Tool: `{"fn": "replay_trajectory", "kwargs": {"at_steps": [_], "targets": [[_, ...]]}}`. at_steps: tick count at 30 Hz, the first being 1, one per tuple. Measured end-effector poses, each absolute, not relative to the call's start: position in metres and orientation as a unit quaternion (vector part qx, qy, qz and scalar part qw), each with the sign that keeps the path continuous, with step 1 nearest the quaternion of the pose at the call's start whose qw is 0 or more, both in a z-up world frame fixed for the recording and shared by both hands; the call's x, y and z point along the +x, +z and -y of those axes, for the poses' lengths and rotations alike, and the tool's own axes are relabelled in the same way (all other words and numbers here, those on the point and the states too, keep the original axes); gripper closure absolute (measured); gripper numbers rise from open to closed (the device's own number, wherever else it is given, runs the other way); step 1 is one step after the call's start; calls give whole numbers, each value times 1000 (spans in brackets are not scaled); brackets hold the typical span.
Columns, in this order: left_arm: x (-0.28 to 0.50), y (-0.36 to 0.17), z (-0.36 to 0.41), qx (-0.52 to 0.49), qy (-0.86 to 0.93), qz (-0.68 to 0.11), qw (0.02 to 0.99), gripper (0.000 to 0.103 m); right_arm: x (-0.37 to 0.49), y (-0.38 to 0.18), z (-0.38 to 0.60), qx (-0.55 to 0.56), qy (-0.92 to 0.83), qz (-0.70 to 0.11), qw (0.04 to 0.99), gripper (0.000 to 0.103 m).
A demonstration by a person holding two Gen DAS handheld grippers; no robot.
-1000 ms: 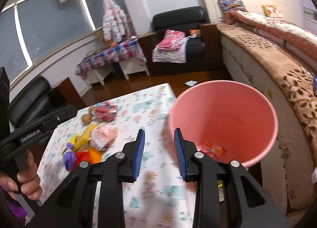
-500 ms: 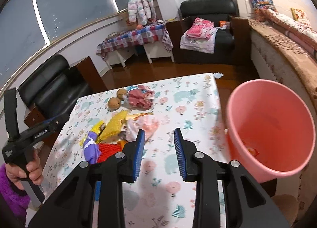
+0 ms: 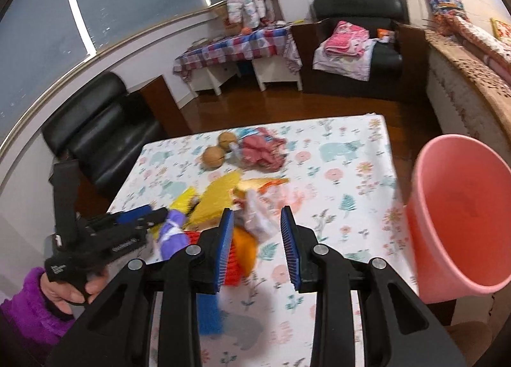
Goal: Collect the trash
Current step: 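Grasp the yellow plastic bag with the left gripper while the right tool returns to the table, then grasp the yellow foam net with the right gripper and lift it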
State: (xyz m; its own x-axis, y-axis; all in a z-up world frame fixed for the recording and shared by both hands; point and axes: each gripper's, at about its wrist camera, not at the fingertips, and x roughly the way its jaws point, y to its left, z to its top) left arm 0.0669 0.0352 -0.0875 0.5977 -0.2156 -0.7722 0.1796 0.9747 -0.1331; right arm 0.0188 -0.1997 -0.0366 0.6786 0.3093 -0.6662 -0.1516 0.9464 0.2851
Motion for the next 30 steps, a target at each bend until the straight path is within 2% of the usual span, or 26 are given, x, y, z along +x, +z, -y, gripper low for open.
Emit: {"fn": "replay_trajectory", "kwargs": {"at_steps": [2, 4, 7, 11, 30], "targets": [[66, -92, -30, -14, -118, -439, 891, 69, 20, -38, 193, 97, 134, -384, 908, 72], [66, -95, -26, -15, -124, -443, 888, 71, 20, -41, 187, 94, 140, -388, 906, 72], [65, -97, -21, -13, -134, -444, 886, 87, 19, -47, 183, 95, 146, -396, 901, 72], [64, -94, -20, -9, -136, -437, 889, 96, 17, -52, 177, 91, 153, -402, 898, 72], [44, -51, -64, -57, -100, -384, 916, 99, 78, -51, 146, 77, 176, -402, 895, 72]]}}
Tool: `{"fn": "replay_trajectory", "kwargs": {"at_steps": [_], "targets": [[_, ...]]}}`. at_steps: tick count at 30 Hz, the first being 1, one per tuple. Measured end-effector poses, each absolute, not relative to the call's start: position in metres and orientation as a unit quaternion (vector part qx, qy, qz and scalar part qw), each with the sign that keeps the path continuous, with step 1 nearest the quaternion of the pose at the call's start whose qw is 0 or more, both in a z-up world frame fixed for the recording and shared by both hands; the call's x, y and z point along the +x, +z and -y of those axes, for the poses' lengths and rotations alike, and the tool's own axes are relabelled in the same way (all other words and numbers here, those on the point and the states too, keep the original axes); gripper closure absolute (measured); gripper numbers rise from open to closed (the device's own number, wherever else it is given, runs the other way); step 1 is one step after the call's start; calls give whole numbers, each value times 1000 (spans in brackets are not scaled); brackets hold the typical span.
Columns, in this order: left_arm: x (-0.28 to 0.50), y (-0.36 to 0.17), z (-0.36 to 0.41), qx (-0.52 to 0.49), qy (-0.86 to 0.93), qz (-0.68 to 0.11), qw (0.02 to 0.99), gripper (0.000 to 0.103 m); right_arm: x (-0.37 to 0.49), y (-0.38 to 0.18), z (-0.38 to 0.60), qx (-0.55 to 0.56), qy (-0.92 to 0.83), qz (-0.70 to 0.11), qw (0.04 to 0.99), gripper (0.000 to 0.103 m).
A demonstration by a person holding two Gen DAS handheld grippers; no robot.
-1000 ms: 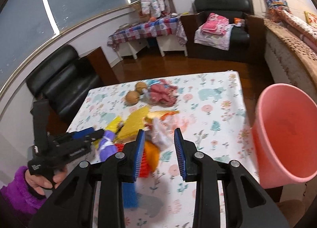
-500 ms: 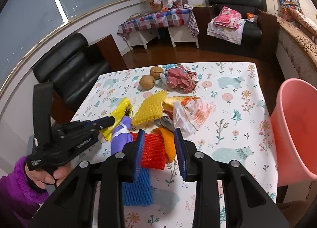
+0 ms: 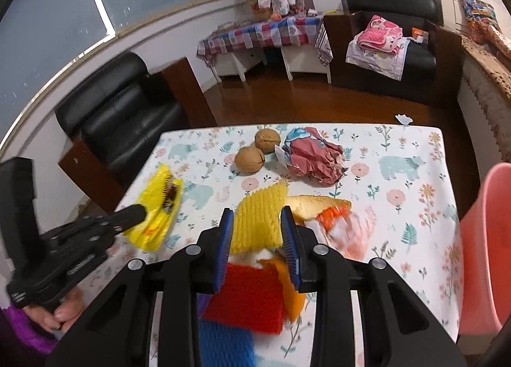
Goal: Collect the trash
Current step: 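Grasp the yellow foam net with the right gripper and lift it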
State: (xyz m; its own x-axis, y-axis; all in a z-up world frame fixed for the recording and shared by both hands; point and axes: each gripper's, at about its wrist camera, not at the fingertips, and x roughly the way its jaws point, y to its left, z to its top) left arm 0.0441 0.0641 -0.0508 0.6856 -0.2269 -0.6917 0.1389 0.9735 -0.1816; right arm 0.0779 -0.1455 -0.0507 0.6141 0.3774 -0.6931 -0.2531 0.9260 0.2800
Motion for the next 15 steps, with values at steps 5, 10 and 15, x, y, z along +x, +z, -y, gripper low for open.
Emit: {"fn": "replay_trajectory", "kwargs": {"at_steps": [5, 10, 15], "targets": [[43, -52, -68, -64, -99, -383, 916, 99, 95, -71, 138, 69, 163, -437, 882, 72], [43, -57, -68, -68, -99, -389, 913, 99, 91, -80, 136, 67, 169, -441, 879, 78], [43, -55, -66, -69, -101, -388, 914, 99, 79, -71, 137, 65, 181, -422, 886, 91]]}}
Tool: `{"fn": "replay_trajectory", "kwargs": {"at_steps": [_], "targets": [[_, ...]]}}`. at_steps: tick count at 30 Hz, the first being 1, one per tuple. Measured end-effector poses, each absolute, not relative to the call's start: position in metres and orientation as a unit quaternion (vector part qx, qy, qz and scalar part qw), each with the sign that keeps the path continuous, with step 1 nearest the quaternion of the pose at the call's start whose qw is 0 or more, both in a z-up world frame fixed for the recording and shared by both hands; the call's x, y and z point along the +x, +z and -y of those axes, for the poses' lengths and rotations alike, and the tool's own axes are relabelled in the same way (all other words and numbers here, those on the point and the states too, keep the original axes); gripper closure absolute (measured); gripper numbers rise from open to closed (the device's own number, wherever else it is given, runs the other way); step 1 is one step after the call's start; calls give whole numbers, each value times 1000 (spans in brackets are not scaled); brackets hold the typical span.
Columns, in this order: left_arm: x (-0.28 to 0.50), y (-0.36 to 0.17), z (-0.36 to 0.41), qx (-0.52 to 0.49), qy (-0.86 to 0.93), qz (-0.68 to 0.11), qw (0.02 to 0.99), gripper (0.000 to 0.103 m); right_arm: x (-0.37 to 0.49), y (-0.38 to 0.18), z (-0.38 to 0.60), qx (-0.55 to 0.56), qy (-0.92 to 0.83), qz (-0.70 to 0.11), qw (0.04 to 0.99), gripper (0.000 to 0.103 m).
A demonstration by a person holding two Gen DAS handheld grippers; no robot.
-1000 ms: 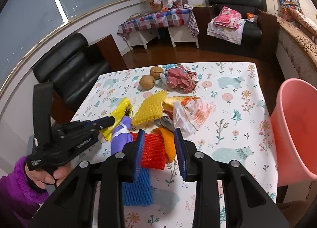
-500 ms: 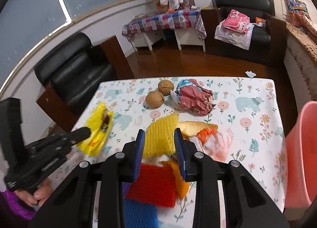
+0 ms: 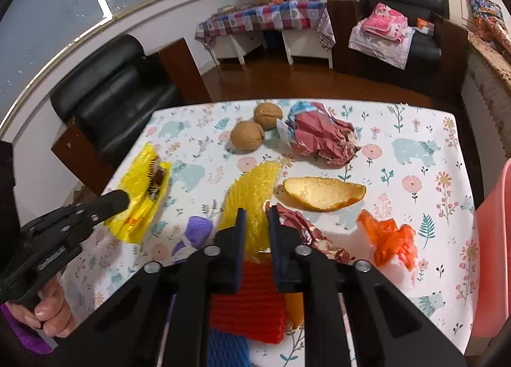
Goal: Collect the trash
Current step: 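Grasp the yellow foam net with the right gripper and lift it, then drop the yellow foam net and yellow bag into the pink bucket with both grippers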
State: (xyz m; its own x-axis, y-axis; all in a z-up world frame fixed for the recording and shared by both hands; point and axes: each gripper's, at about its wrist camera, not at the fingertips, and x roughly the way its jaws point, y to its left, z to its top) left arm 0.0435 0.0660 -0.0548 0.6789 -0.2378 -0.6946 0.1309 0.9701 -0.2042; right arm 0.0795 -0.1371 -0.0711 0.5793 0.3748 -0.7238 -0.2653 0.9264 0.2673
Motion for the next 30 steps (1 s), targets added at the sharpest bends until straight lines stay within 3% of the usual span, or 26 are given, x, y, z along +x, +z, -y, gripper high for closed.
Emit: {"fn": "replay_trajectory", "kwargs": {"at_steps": [15, 30], "targets": [[32, -23, -43, -60, -118, -357, 925, 99, 37, -17, 177, 124, 180, -345, 913, 92], [29, 12, 29, -30, -184, -325, 927, 99, 1, -1, 278, 146, 31, -301, 942, 92]]}}
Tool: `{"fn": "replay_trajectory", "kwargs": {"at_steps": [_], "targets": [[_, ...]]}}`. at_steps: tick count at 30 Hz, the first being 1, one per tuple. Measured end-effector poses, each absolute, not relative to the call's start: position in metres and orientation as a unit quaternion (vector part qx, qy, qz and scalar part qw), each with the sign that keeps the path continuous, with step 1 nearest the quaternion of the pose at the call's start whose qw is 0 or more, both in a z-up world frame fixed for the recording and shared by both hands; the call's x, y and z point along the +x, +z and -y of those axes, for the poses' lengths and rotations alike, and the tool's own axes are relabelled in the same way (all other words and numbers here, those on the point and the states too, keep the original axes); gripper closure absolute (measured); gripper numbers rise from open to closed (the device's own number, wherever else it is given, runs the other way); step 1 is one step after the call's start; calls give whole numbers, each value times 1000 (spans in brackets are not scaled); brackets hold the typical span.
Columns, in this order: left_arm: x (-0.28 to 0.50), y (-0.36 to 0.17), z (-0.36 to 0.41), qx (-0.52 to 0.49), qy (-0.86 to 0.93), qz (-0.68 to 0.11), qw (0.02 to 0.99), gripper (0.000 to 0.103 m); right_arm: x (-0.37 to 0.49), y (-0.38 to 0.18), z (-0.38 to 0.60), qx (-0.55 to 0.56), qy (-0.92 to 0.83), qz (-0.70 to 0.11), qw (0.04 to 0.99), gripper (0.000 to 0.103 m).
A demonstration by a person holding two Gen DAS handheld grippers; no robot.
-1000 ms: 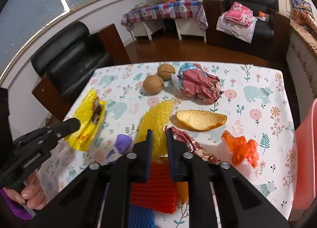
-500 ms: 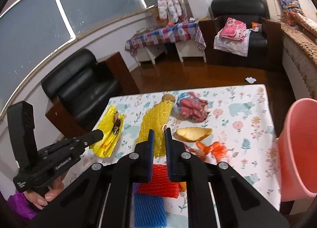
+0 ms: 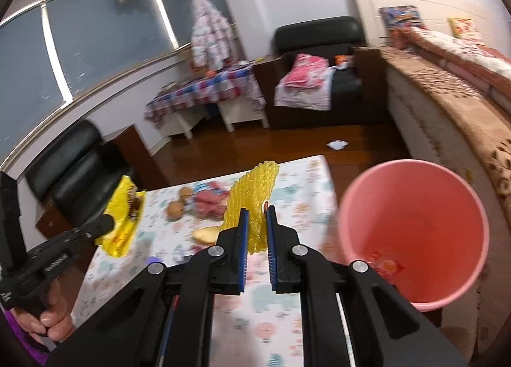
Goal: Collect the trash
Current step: 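Drop the yellow foam net and yellow bag into the pink bucket with both grippers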
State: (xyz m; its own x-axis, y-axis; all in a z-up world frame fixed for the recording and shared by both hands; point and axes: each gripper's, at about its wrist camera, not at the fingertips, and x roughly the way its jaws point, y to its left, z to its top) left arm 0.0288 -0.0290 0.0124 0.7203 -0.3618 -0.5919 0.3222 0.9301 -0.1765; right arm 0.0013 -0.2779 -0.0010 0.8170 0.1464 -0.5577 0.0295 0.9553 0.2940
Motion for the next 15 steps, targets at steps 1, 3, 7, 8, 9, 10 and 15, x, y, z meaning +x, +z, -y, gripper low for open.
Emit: {"fn": "replay_trajectory", "kwargs": {"at_steps": [1, 3, 7, 8, 9, 10, 15], "targets": [[29, 14, 38, -28, -193, -324, 926, 99, -2, -2, 287, 148, 18, -299, 943, 92], [29, 17, 54, -26, -208, -323, 923, 99, -7, -3, 301, 150, -4, -295, 943, 92], [32, 22, 94, -26, -247, -326, 912, 99, -18, -7, 328, 152, -43, -290, 944, 92], [32, 22, 105, -24, -257, -326, 909, 99, -20, -8, 334, 152, -51, -290, 944, 92], [32, 23, 115, -21, -266, -326, 907, 99, -22, -10, 340, 152, -61, -289, 943, 92], [32, 23, 127, -17, -275, -326, 905, 99, -25, -13, 346, 151, -72, -289, 943, 92], [30, 23, 178, -3, -308, -322, 895, 99, -31, -26, 372, 157, -100, -293, 938, 92]]}}
